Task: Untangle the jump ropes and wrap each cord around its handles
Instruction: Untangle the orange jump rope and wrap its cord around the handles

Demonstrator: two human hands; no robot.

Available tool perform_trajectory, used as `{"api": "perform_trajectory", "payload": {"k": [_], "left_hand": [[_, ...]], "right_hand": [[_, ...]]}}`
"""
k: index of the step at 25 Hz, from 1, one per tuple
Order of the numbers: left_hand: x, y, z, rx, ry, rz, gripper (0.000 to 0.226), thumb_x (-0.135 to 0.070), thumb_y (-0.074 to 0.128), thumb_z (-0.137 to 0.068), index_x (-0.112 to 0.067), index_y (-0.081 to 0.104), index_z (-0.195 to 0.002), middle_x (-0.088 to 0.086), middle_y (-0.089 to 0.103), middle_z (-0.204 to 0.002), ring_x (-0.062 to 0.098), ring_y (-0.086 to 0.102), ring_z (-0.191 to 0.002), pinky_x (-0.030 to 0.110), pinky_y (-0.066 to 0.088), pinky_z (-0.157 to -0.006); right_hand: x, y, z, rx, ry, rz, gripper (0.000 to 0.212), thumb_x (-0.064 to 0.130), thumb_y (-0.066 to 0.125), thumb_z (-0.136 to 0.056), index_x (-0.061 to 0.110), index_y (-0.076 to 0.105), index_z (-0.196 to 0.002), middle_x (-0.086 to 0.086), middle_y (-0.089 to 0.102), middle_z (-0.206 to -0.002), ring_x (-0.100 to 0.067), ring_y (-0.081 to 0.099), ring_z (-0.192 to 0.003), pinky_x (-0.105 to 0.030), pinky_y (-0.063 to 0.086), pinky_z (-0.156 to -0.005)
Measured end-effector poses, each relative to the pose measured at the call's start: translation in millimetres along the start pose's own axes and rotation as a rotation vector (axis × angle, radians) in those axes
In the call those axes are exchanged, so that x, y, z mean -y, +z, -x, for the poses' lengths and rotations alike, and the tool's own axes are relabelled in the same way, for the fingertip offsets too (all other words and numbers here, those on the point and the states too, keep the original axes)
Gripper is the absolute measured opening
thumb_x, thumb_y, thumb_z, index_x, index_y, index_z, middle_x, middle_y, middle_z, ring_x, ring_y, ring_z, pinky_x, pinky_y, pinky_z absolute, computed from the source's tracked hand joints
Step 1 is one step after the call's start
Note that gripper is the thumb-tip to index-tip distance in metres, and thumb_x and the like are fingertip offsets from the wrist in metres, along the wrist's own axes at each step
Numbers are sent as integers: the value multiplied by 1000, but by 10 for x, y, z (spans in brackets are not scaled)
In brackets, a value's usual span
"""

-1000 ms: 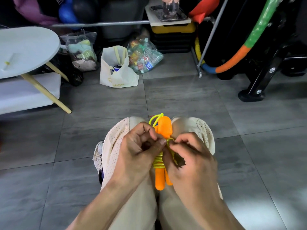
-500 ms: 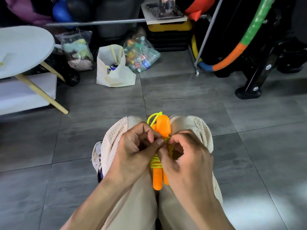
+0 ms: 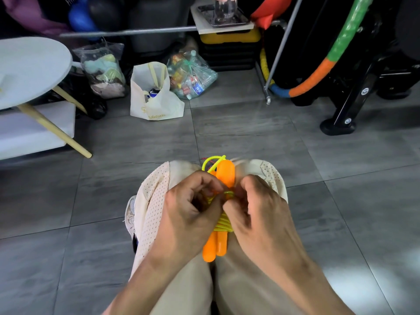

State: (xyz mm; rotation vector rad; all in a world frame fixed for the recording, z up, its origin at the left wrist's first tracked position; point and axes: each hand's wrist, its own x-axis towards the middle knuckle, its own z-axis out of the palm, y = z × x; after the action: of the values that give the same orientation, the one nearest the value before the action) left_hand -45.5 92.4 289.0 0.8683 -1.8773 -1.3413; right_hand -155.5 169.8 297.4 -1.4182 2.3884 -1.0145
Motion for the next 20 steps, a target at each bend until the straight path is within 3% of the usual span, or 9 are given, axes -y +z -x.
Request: {"api": "perform_trajectory", "payload": {"k": [2,5,8,12,14,17,20], "left_hand": [[8,22,17,-21,-7,-33,13,-16,64,-77,-27,59,-82,-2,69,-80,23,64,-70,42,51,-63],[8,54,3,-24,-28,-29,18,-12,65,-77,-27,56,-79,-3,69,-79,23,62,-67,41,50,-61],[7,39,-32,8,-21,-17,19,-7,65,-77,-23,55,-74,-3,70,-79,25,60,-63,41,49,-57],[-13,27,-1,14,-5,-24,16,-5,66,-76,-18,57,-73,-9,72,-81,22,57,-60,37,49,-57],[-10,35,4,-7,-6,-22,10,-7,65,-75,-15,58,-72,-10,71,-79,22,55,-58,37,48,-55],[8,46,0,-20,19,-32,14,-6,67,-75,-16,58,-71,-14,71,-78,20,53,-56,35,47,-53],[21,44,3,-24,10,-29,24,3,70,-79,-15,56,-70,-13,73,-83,23,58,-59,36,48,-55]], "right_hand": [[-7,-28,-7,29,-65,71,14,29,46,-79,16,46,-78,0,54,-68,-20,48,-59,-30,33,-55],[41,-69,-14,38,-109,408,21,36,45,-77,15,49,-76,-2,53,-65,-23,55,-49,-25,26,-44],[56,-129,-13,50,-165,591,25,35,68,-67,14,53,-68,-3,51,-58,-25,51,-36,-22,20,-42],[122,-156,-32,101,-208,693,31,27,82,-53,16,52,-54,-3,48,-46,-24,45,-29,-22,18,-44],[158,-181,-86,57,-214,695,30,26,74,-58,19,46,-48,-3,46,-43,-25,45,-31,-22,17,-47],[148,-220,-135,17,-243,639,25,31,43,-67,20,28,-51,-3,41,-38,-25,39,-30,-19,15,-48],[50,-245,-121,53,-151,535,31,33,44,-68,16,26,-49,-3,34,-37,-24,22,-38,-21,15,-42]]}}
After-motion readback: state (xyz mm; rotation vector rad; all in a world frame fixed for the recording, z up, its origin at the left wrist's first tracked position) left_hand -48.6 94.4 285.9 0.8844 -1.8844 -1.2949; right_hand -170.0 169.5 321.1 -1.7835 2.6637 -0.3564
